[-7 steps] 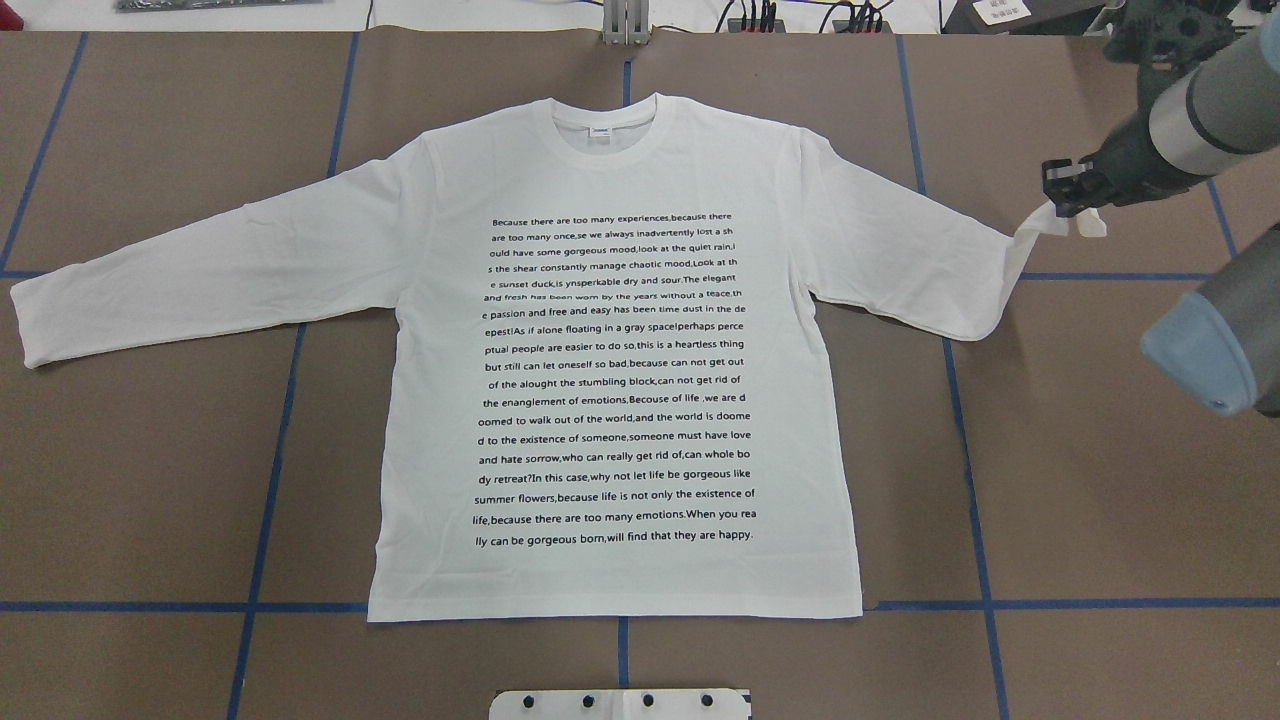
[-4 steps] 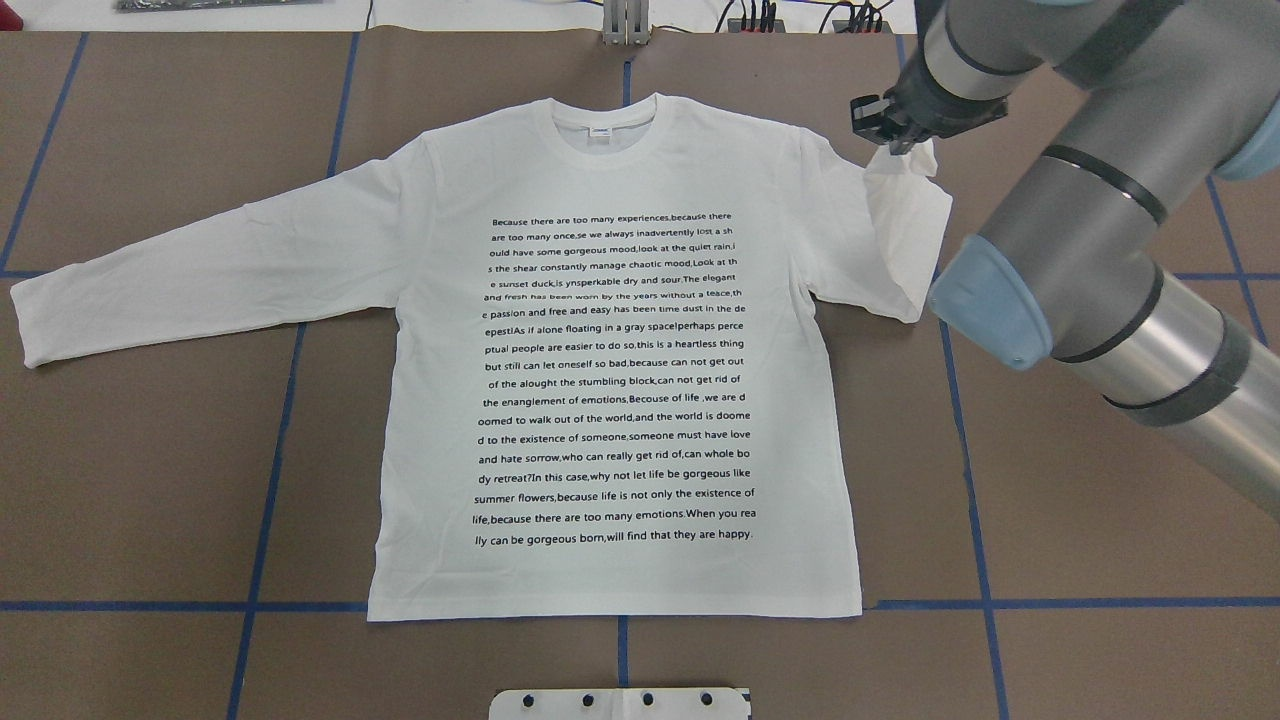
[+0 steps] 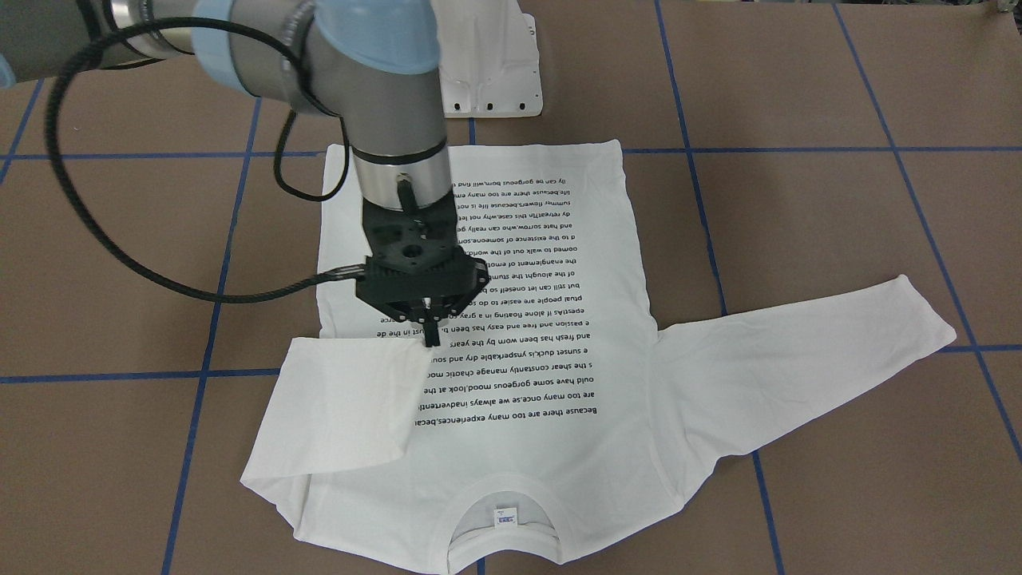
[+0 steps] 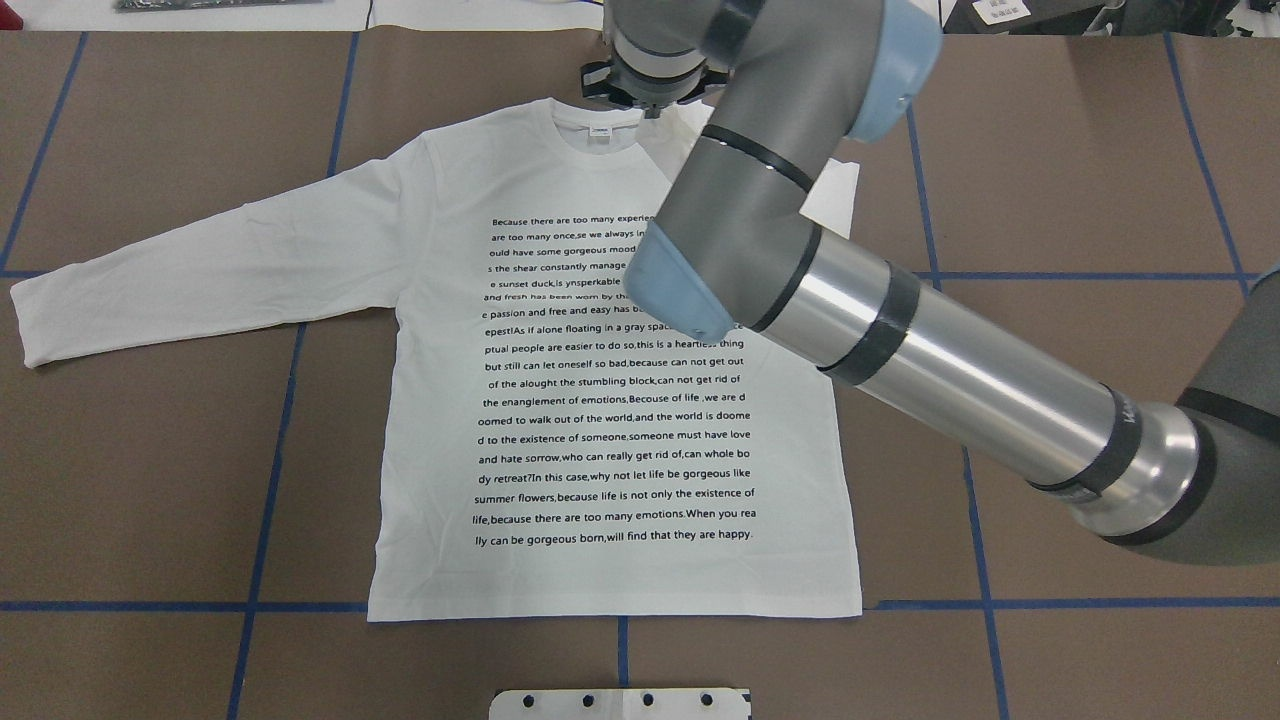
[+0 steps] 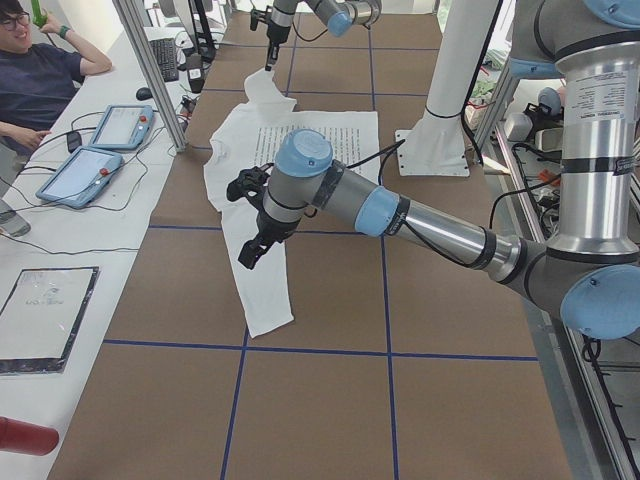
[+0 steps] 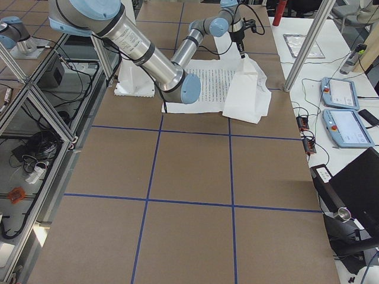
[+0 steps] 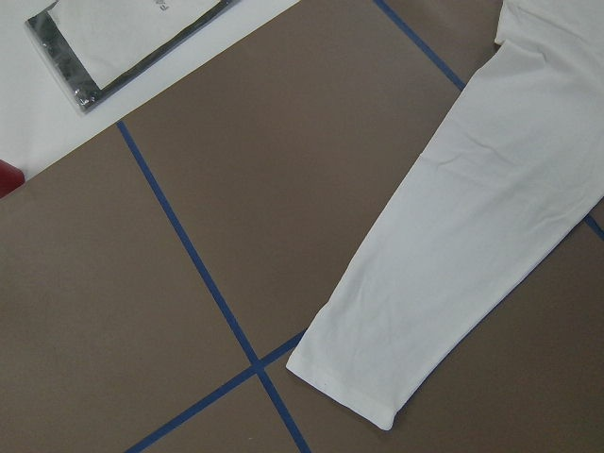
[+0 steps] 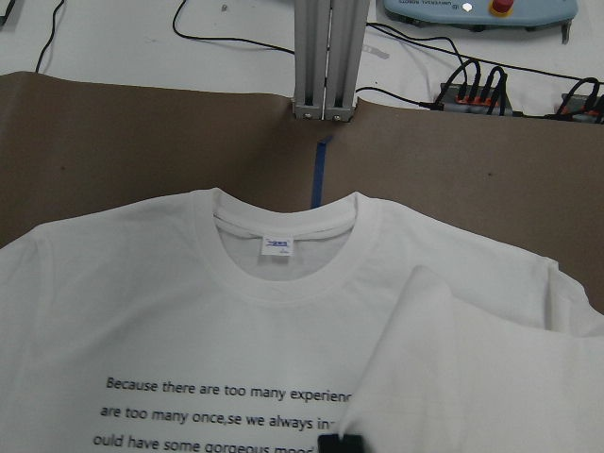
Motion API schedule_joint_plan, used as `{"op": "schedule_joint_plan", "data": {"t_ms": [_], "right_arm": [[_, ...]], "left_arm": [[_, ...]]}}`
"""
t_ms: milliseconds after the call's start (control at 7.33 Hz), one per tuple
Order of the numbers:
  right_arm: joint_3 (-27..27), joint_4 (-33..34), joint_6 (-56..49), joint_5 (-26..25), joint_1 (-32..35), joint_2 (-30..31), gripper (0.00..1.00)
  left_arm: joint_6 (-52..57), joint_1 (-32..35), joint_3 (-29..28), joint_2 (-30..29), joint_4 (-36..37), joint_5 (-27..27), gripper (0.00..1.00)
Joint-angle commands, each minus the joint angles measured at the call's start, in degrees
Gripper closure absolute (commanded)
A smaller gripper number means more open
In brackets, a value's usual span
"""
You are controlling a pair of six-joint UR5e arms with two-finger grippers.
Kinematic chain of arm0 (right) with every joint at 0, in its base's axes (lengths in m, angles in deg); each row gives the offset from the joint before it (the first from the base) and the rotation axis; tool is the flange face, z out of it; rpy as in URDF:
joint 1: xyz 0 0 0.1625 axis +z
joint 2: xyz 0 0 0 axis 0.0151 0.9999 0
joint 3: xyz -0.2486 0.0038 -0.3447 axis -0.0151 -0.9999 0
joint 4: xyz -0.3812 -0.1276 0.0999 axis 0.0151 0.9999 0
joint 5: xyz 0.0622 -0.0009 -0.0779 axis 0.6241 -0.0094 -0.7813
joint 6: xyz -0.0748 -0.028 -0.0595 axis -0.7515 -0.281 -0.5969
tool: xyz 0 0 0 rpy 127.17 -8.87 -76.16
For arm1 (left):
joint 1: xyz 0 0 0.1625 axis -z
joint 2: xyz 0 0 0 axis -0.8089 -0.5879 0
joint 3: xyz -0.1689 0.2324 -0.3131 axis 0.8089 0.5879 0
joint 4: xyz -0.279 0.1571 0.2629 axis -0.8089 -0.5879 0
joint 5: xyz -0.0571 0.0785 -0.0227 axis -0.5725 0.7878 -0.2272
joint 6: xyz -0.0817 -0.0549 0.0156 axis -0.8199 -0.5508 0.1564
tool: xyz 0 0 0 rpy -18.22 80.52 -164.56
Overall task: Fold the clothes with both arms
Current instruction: 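Grasp the sleeve cuff with the right gripper and fold it across the shirt body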
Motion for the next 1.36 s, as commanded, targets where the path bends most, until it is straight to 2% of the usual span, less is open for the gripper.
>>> {"op": "schedule_joint_plan", "data": {"t_ms": [0, 136, 273, 409, 545, 818, 955, 1091, 1227], "right_arm": [[-14.07, -4.21, 6.14, -6.46, -6.58, -11.88, 1.0], [-16.02, -8.24, 5.99, -7.61, -9.31, -11.91, 1.0], [-17.0, -8.28, 5.99, -8.93, -10.73, -12.35, 1.0], [-17.44, -8.37, 6.77, -10.42, -11.44, -12.79, 0.95], [-18.75, -8.28, 8.26, -11.66, -12.15, -12.88, 0.01], [-18.86, -5.32, 10.55, -10.19, -12.07, -13.49, 0.0], [-18.51, 1.4, 12.56, -8.26, -11.8, -15.15, 0.0], [-18.16, 2.6, 13.97, -5.89, -9.71, -14.47, 0.0], [-16.41, 2.88, 13.9, -1.08, -6.39, -12.55, 0.0]], "left_arm": [[-0.51, -0.01, -0.2, 0.06, 0.09, 0.1, 0.0], [-0.61, -0.01, -0.55, 0.06, 0.09, 0.1, 0.0], [-0.61, -0.01, -0.55, -0.11, 0.09, 0.02, 0.0], [-0.52, -0.01, -0.55, -0.12, 0.09, 0.01, 0.0], [-0.52, -0.01, -0.64, -0.12, 0.0, -0.16, 0.0], [-0.43, -0.01, -0.73, -0.55, 0.0, -0.25, 0.0], [-0.52, -0.1, -0.82, -0.56, 0.0, -0.25, 0.0], [-0.61, -0.1, -0.03, -0.82, -0.09, -0.16, 0.0], [-0.43, -0.19, 0.32, -0.91, -0.61, -0.16, 0.0]]}}
